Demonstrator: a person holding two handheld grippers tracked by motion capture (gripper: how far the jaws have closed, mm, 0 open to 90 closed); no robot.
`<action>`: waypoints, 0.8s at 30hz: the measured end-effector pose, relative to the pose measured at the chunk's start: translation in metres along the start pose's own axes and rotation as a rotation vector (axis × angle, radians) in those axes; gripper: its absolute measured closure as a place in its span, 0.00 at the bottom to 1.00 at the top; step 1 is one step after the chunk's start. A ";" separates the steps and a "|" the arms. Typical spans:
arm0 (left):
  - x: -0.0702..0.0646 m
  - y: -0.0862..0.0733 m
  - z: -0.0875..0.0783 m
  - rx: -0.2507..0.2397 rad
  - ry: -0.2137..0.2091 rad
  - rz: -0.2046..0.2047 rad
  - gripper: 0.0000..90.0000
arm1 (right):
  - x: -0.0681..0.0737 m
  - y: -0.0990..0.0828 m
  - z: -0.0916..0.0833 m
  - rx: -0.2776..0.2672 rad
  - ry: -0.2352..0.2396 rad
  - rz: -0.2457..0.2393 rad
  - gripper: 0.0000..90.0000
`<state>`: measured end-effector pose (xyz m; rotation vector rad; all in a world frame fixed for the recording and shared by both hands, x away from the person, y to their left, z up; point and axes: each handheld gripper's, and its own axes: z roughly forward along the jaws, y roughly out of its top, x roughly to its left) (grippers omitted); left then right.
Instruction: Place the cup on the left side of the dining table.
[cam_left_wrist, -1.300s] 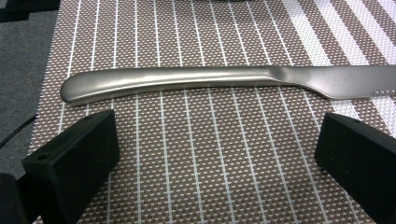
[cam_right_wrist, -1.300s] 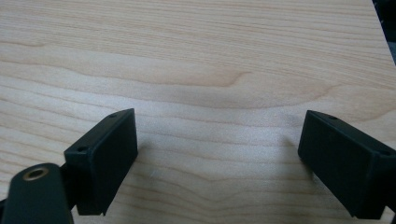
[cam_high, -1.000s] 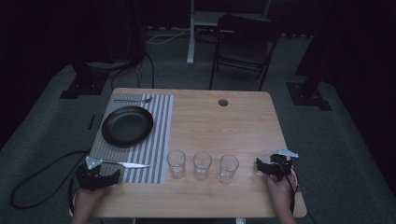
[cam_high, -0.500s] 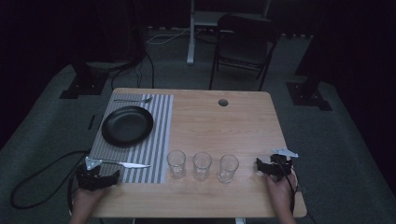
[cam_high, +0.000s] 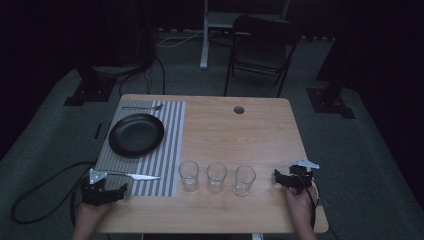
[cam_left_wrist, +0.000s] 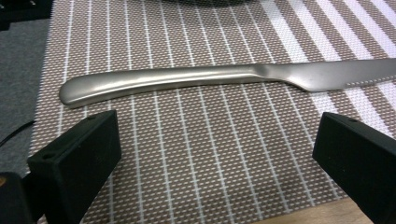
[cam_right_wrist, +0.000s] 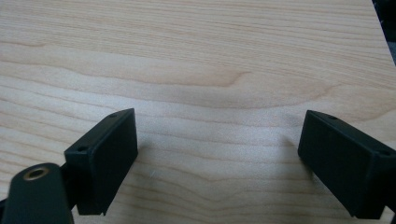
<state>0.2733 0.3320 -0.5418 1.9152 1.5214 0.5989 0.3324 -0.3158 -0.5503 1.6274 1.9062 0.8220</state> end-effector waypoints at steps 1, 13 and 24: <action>0.000 0.000 0.000 0.001 -0.011 0.001 0.02 | 0.000 0.000 0.000 0.000 0.000 0.000 0.13; -0.009 0.004 -0.010 -0.021 -0.082 0.041 0.02 | 0.000 0.000 0.000 0.000 0.000 0.000 0.13; -0.024 0.017 -0.019 -0.059 -0.154 0.092 0.06 | 0.000 0.000 0.000 0.000 0.000 0.000 0.13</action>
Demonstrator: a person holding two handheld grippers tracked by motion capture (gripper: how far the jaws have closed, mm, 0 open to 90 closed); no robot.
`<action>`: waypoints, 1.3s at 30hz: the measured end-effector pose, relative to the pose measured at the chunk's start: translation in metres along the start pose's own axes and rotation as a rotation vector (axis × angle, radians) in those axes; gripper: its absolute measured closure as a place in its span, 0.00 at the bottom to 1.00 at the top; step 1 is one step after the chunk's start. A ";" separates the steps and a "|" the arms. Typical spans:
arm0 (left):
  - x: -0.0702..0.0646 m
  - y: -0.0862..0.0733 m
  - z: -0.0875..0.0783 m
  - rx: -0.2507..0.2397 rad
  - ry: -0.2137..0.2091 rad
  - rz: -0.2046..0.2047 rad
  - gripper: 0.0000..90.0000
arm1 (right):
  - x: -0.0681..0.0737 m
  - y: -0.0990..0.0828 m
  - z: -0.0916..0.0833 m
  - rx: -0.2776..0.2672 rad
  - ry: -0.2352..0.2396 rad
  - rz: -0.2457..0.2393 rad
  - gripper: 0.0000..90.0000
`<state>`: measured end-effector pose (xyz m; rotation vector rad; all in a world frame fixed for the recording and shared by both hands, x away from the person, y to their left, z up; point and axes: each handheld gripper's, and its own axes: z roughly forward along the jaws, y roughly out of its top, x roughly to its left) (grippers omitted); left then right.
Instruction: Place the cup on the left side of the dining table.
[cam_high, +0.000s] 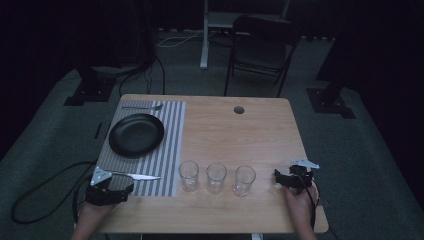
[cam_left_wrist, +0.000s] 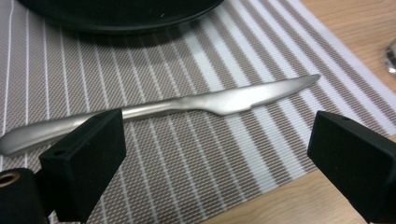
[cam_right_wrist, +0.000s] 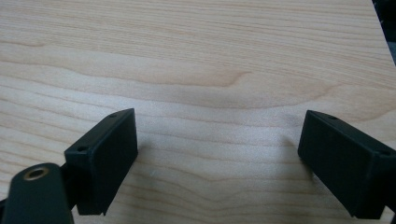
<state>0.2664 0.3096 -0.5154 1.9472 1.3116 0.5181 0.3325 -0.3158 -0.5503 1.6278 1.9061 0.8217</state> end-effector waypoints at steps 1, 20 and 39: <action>-0.002 0.001 -0.001 -0.001 -0.003 0.009 0.05 | 0.000 0.000 0.000 0.000 0.000 0.000 0.13; -0.036 0.033 -0.008 -0.051 -0.121 0.142 0.06 | 0.000 0.000 0.000 0.000 0.000 0.000 0.13; -0.064 0.062 -0.014 -0.105 -0.233 0.252 0.06 | 0.000 0.000 0.000 0.000 0.000 -0.001 0.13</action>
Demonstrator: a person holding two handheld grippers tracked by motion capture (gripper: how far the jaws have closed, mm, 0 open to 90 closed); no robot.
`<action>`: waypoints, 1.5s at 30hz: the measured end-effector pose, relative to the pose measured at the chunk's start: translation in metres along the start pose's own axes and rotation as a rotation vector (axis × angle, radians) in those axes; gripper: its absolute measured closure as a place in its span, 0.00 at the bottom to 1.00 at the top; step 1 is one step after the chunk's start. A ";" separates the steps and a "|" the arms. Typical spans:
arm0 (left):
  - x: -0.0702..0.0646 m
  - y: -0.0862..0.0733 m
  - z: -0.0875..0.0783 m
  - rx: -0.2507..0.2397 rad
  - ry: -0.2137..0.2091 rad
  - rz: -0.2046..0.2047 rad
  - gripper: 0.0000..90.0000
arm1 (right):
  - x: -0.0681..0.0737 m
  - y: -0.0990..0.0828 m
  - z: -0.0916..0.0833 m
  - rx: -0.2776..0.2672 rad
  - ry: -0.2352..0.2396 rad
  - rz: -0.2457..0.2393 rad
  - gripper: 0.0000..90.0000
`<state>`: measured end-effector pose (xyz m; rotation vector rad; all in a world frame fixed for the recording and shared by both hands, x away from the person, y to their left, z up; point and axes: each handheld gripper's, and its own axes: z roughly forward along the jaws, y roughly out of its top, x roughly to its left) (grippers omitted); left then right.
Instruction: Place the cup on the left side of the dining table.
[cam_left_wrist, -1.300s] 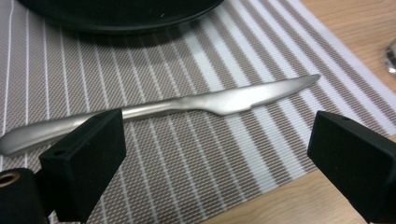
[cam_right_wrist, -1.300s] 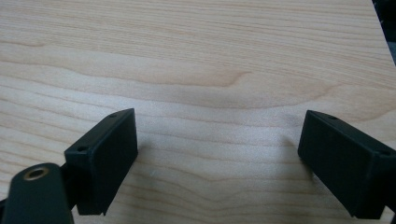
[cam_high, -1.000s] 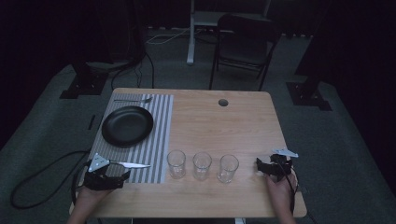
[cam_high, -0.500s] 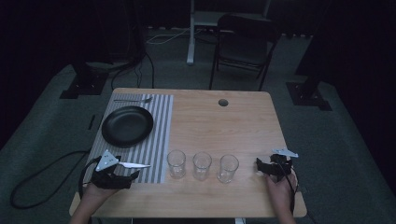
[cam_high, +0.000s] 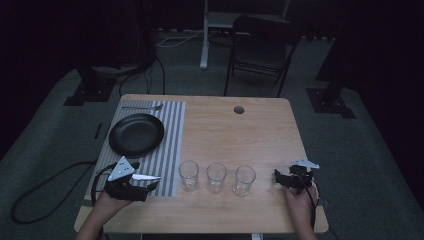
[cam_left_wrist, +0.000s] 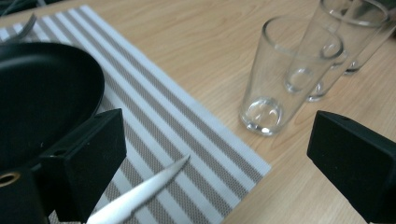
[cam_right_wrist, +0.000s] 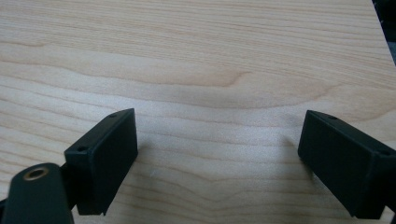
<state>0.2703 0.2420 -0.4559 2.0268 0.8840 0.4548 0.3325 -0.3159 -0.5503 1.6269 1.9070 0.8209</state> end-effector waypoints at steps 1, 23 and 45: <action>-0.001 0.002 0.001 0.002 -0.009 0.003 0.06 | 0.000 0.000 0.000 0.000 0.000 0.000 0.13; -0.024 0.039 0.018 -0.013 -0.132 0.098 0.06 | 0.000 0.000 0.000 -0.001 0.000 -0.001 0.13; -0.049 0.067 0.050 0.008 -0.219 0.193 0.08 | 0.000 0.000 0.000 -0.001 0.000 -0.001 0.13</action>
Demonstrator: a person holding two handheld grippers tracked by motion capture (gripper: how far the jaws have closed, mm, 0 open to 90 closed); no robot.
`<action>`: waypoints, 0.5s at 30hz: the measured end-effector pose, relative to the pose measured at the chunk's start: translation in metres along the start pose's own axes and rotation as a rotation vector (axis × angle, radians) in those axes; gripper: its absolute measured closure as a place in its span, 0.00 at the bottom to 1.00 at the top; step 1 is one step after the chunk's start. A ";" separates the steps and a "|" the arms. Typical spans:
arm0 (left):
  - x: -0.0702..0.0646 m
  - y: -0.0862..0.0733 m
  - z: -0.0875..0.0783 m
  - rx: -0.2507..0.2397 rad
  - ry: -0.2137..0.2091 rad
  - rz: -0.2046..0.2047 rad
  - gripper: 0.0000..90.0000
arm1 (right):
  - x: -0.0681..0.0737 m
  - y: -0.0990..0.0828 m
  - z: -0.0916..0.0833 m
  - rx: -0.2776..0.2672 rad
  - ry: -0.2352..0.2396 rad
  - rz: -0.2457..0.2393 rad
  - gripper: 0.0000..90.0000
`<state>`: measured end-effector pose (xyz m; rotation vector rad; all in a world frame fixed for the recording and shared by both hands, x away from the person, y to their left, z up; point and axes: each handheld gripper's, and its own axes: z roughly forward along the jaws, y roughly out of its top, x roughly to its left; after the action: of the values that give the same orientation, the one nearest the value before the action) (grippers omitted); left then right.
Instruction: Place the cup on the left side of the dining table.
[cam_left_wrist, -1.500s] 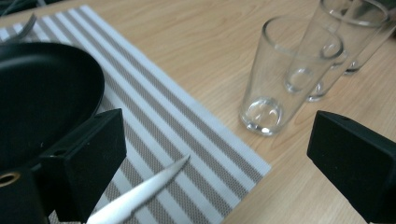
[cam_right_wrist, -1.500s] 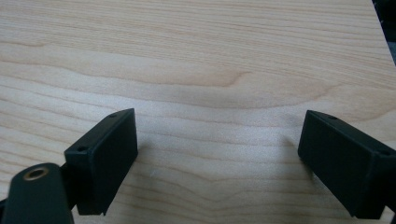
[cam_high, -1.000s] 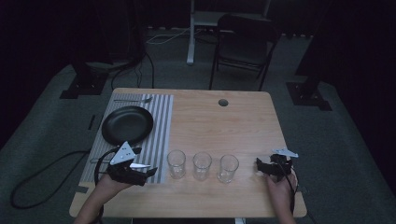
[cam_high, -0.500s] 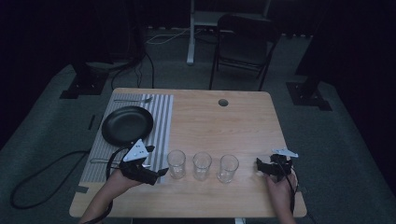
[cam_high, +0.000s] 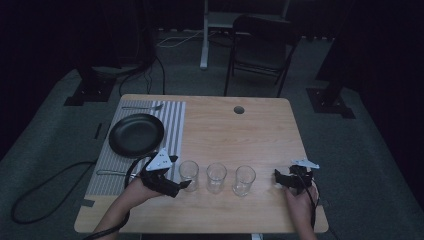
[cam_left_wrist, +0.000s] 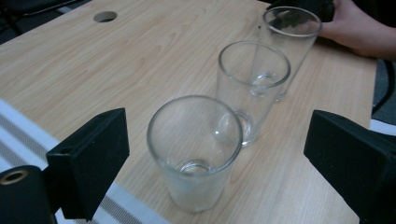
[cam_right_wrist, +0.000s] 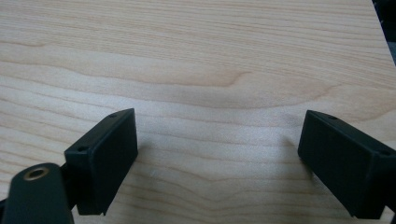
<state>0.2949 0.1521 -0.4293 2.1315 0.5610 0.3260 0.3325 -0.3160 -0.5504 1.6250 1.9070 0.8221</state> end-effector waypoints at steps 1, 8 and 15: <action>0.000 0.001 0.001 0.000 -0.012 -0.002 0.08 | 0.000 0.000 0.000 0.000 0.000 0.000 0.13; -0.002 0.011 0.012 0.016 -0.031 0.025 0.08 | 0.000 0.000 0.000 0.000 0.000 0.000 0.13; -0.005 0.020 0.022 0.029 -0.054 0.051 0.08 | 0.000 0.000 0.000 0.000 0.000 0.000 0.13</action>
<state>0.3053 0.1234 -0.4258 2.1786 0.4843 0.2895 0.3325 -0.3160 -0.5504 1.6250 1.9069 0.8222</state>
